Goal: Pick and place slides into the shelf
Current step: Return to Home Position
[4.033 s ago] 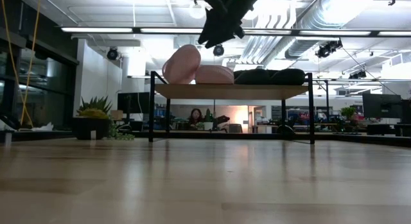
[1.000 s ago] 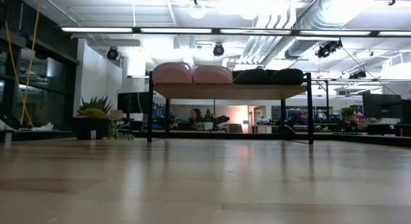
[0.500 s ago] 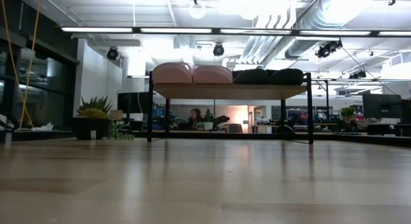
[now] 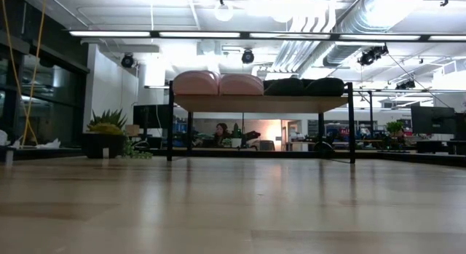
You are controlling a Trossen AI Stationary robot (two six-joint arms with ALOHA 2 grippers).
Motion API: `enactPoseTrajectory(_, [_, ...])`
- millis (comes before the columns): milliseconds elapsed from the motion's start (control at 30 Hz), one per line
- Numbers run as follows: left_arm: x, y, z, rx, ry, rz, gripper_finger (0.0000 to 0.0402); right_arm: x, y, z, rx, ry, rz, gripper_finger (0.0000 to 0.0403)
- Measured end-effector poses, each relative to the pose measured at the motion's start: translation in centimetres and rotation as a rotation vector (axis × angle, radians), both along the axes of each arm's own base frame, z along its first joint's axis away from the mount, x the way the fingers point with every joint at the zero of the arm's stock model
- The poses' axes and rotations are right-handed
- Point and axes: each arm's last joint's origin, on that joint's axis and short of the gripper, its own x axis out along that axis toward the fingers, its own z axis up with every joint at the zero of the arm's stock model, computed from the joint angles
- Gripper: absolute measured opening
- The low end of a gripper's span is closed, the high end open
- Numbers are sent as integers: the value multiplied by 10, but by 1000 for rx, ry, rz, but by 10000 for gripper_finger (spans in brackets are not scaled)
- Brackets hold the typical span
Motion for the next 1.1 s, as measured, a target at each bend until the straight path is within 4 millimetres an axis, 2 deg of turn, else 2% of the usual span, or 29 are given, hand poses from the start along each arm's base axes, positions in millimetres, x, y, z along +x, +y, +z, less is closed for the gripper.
enactPoseTrajectory(300, [-29, 0, 2, -13, -23, 4, 225, -26, 6, 3, -7, 5, 12, 181])
enactPoseTrajectory(533, [-46, -1, -5, -19, -32, 21, 225, -60, 14, 4, -4, 0, 34, 181])
enactPoseTrajectory(800, [-43, 0, -30, -42, -8, 29, 225, -103, 25, 9, -60, -106, 84, 181])
enactPoseTrajectory(1100, [-38, -1, -28, -21, -64, -3, 225, -137, 32, 2, -79, -124, 67, 181])
